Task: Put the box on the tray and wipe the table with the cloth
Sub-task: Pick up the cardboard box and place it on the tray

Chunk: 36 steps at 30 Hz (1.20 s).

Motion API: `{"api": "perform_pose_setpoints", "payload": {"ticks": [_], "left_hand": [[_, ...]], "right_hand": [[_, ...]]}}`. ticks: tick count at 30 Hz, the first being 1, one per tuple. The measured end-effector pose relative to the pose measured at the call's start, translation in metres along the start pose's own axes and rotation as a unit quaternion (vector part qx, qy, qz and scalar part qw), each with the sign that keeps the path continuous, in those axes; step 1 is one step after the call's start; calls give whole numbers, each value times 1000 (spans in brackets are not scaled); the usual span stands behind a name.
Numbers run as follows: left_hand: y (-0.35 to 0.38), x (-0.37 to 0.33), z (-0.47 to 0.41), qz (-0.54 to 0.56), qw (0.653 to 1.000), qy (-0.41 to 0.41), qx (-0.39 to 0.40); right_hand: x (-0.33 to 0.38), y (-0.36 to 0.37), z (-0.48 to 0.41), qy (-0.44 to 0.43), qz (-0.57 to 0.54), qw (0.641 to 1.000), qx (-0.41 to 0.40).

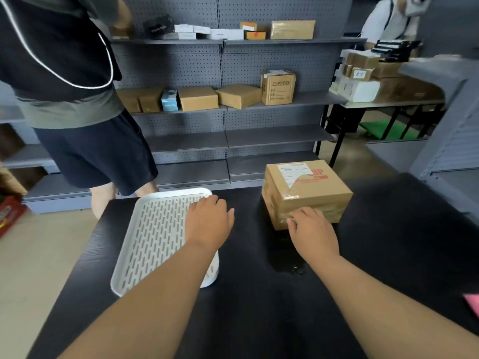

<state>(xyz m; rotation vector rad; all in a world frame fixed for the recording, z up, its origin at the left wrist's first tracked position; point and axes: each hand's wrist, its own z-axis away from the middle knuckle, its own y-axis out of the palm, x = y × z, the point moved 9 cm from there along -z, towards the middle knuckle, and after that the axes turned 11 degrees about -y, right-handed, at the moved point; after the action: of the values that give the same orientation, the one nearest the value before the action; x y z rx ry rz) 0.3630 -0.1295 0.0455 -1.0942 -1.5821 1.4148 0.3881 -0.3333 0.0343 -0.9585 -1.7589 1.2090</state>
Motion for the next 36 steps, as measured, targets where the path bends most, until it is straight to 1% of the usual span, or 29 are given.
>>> {"api": "perform_pose_setpoints", "payload": {"ticks": [8,15,20,27,33,36], "left_hand": [[-13,-99,25,19,999,-37,-7],[-14,-150,49,27,997,-70,-14],[-6,-163,55,21,996,-84,-9],[5,-156,40,40,994,-106,1],[16,-146,9,77,987,-144,16],[23,-146,-9,113,981,-158,30]], "right_hand": [[-103,-30,18,-21,6,1000,23],[-164,-40,29,-29,-8,999,36],[-180,-37,30,-35,-28,998,38],[-183,-26,9,-37,-28,998,41],[-191,-17,-21,-13,-39,998,45],[-199,-8,-40,12,-59,997,47]]}}
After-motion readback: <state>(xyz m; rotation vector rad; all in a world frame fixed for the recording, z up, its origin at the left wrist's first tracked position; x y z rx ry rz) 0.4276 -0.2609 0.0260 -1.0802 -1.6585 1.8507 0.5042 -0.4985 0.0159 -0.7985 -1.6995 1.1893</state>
